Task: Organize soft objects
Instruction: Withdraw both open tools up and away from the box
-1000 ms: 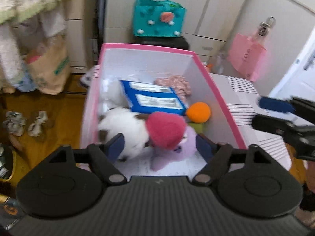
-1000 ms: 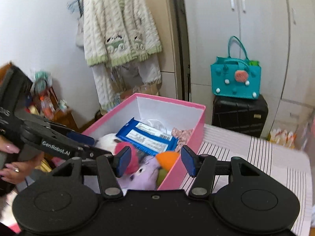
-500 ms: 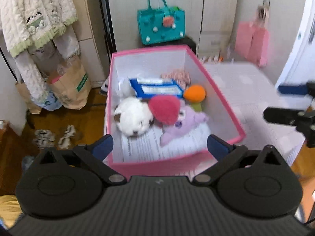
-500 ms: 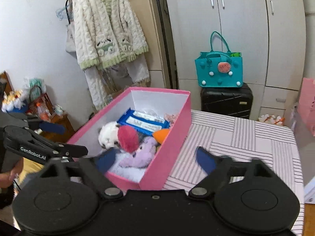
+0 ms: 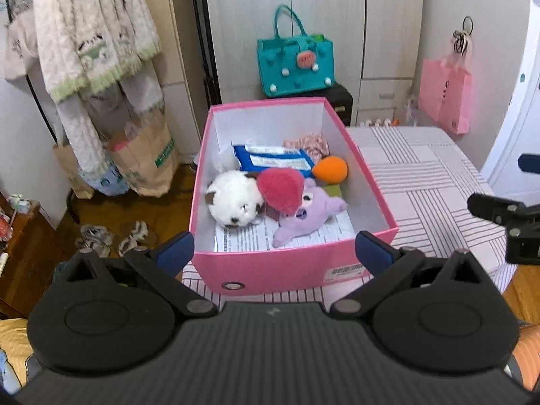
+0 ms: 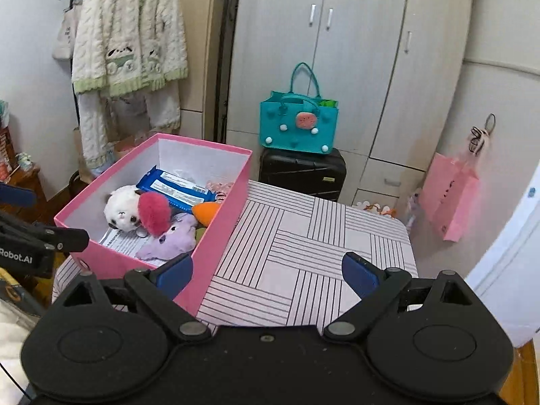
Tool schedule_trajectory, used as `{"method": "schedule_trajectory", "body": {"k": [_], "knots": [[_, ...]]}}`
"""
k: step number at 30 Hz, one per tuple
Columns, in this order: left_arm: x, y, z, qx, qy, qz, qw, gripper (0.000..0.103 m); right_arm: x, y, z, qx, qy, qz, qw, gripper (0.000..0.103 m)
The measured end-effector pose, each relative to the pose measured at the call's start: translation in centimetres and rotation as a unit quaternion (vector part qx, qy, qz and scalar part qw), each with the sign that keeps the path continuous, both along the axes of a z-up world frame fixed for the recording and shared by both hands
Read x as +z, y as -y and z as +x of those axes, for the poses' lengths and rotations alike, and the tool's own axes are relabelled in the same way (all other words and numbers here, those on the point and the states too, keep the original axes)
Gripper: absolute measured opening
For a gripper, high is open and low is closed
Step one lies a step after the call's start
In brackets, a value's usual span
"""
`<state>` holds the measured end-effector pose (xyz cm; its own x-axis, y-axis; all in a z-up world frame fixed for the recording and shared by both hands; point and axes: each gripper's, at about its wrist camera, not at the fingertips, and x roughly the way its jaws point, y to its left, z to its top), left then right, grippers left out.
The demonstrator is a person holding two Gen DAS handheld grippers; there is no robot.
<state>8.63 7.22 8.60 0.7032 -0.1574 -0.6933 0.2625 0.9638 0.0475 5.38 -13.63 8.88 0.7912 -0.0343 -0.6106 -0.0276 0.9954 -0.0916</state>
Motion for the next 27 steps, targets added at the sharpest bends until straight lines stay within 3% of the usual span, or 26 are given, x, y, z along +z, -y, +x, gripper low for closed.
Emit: {"method": "schedule_trajectory", "body": {"k": [6,15,27], "knots": [[0.7,0.6,-2.1,0.009,0.031,0.003,0.9995,0.103,0.2,0.2,-2.2,-0.005,-0.004,0.040,0.999,0.097],[-0.6,0.9,-3.2,0.031,0.019,-0.021,0.9991,0.103,-1.7,2.7,-3.6,-0.046,-0.026,0.118,0.992,0.097],[-1.8,1.3,-3.7,0.050,0.023,-0.027,0.9981,0.103,-1.6,2.4,-4.8,-0.036,-0.010,0.096,0.995,0.097]]}}
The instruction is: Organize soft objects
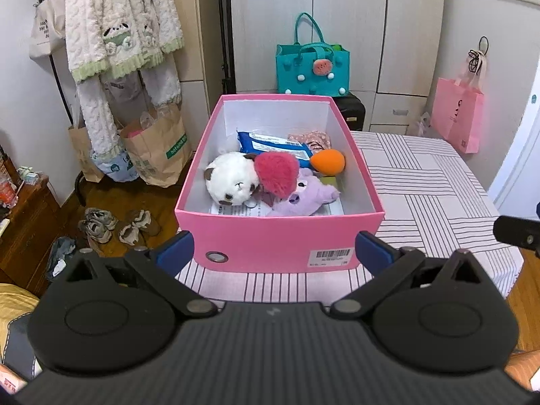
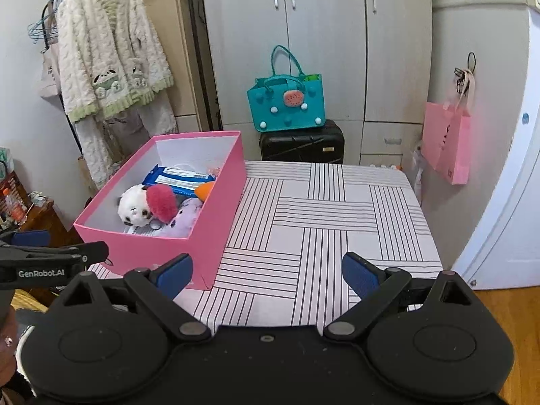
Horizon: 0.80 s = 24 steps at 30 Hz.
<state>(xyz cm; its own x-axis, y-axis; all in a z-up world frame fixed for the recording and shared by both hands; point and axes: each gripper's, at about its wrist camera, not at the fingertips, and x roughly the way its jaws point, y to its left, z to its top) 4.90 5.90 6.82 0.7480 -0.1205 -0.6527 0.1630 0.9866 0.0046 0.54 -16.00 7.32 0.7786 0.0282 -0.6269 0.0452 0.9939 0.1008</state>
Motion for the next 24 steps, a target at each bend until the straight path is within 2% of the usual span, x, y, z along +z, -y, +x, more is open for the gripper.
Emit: {"method": "schedule_trajectory", "body": {"k": [3,8,24], "knots": [[0.1,0.2,-0.6,0.002,0.009,0.005,0.9999,0.103,0.4,0.1,-0.6,0.017,0.020,0.004,1.000,0.097],[0.2,0.6,-1.4,0.002,0.024,0.010,0.9997,0.103,0.5,-0.1,-1.6,0.014,0.043,-0.003,0.999,0.097],[0.2,1.9,-3.4,-0.014,0.055,0.008,0.9984,0.103,-0.5,1.0,-3.7,-0.039,0.063,-0.023,0.997,0.097]]}}
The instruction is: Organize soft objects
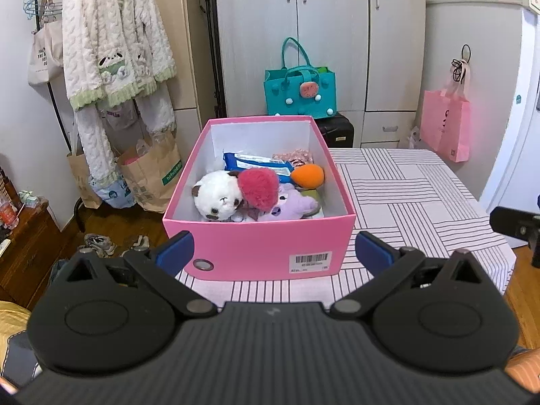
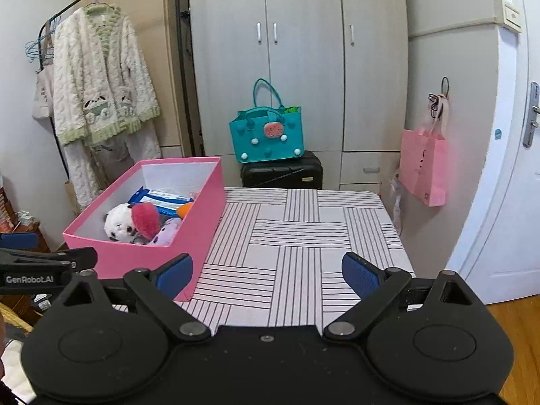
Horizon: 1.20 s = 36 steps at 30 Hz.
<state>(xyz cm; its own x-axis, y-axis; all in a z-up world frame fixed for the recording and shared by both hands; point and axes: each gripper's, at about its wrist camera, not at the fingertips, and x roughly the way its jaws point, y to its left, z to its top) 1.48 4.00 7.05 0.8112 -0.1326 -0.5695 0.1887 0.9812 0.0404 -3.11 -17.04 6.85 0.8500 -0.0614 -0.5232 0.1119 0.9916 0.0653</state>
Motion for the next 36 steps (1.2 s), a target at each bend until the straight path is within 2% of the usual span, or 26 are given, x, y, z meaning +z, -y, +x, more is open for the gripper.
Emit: {"method": "schedule_trajectory", "body": {"k": [11,17,26,36], "knots": [[-0.5,0.6,-1.4,0.011,0.049,-0.007,0.9987,0.103,-0.8,-0.1,-1.1,-0.019,0.024,-0.025,0.999,0.097],[-0.8,0.9,-1.8,-0.003,0.055,-0.015,0.9984,0.103,-0.9,0.2,-1.5,-0.026,0.033,-0.021,0.999,0.097],[-0.9,0.7,-2.6,-0.010,0.077,-0.027,0.9966,0.103,-1.4,-0.7,-1.8,-0.032,0.046,-0.048,0.997,0.097],[-1.1,0.6,-2.9,-0.013,0.082,-0.022,0.9963,0.103,-1.6,-0.8,-2.4,-0.034,0.055,-0.053,0.996,0.097]]}}
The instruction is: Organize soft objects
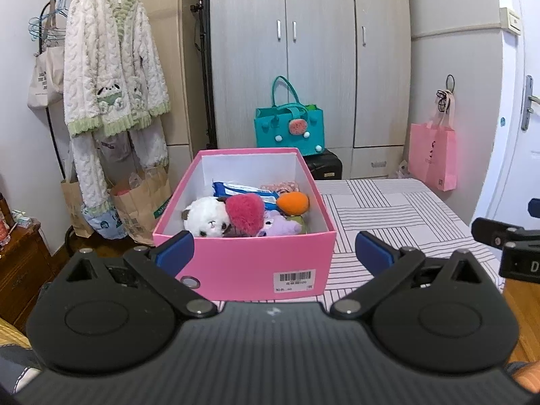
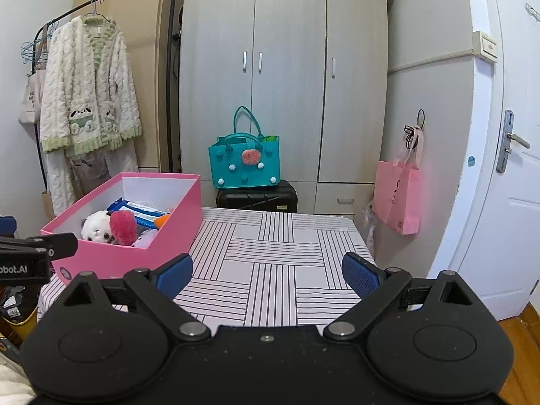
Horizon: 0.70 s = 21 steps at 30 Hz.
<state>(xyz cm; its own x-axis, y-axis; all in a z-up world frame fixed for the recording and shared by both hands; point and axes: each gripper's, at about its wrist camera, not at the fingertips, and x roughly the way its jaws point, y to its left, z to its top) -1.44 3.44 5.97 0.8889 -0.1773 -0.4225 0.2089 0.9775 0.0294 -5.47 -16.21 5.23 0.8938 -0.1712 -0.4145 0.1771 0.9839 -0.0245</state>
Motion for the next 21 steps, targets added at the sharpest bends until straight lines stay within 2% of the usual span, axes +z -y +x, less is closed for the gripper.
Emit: {"method": "schedule_trajectory", "body": {"k": [21], "knots": [[-0.19,-0.38,0.59,0.005,-0.016,0.008,0.9998,0.103,-0.26,-0.39,0.69,-0.002,-0.008,-0.013,1.000,0.097]]}}
